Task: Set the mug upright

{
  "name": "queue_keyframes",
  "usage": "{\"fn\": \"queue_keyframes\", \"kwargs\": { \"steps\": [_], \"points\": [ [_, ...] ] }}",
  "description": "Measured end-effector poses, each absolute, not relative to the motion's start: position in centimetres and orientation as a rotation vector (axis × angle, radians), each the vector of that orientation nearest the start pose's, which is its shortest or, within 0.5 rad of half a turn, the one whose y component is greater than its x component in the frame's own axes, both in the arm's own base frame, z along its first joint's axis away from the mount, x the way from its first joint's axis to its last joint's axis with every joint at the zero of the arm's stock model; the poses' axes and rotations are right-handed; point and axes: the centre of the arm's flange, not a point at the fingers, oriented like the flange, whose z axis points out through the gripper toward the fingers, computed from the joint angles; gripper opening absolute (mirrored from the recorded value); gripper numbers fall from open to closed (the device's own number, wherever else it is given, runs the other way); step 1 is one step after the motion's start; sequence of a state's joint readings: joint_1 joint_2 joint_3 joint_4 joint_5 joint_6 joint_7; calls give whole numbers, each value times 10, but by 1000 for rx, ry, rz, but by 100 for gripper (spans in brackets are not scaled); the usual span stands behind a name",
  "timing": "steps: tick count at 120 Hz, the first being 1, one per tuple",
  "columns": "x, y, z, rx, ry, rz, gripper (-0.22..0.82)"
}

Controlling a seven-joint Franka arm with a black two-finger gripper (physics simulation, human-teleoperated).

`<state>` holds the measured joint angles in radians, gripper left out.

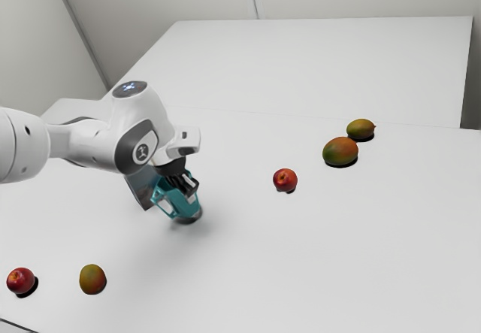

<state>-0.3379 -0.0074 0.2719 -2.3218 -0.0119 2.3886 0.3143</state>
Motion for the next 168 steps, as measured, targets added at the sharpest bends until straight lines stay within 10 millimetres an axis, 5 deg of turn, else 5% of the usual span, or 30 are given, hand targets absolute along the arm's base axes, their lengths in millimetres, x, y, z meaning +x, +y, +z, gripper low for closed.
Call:
{"fn": "queue_keyframes", "kwargs": {
  "steps": [76,126,168],
  "points": [
    [521,-30,340,-3078,568,-91,-17],
    [525,-30,349,-3078,605,-118,11],
    [530,-37,379,-3068,648,-201,24]
  ]
}}
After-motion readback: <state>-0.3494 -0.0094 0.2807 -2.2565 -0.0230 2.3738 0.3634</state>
